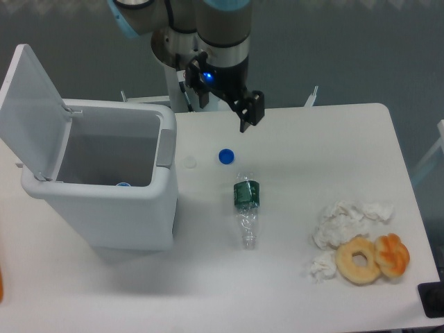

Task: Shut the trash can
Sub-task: 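Raise the gripper and swing it toward the open trash can lid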

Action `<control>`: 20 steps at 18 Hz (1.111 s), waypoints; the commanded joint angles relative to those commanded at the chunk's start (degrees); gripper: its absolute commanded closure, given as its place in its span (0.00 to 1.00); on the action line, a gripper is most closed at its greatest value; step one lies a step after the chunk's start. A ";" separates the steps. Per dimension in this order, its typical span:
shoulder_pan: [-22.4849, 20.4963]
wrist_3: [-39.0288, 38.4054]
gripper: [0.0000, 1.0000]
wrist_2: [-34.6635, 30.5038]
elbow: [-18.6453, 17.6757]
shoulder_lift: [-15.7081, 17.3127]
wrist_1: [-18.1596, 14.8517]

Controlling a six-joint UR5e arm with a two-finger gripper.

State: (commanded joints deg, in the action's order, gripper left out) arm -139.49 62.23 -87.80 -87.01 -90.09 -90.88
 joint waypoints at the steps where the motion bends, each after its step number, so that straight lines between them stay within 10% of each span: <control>1: 0.18 -0.09 0.00 0.09 0.00 0.18 -0.17; 14: 3.08 -7.27 0.00 3.07 -1.41 2.20 -0.27; 20: 3.17 -17.38 0.00 10.00 3.77 0.79 1.67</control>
State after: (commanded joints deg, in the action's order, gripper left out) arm -136.32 44.84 -77.81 -83.25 -89.30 -89.21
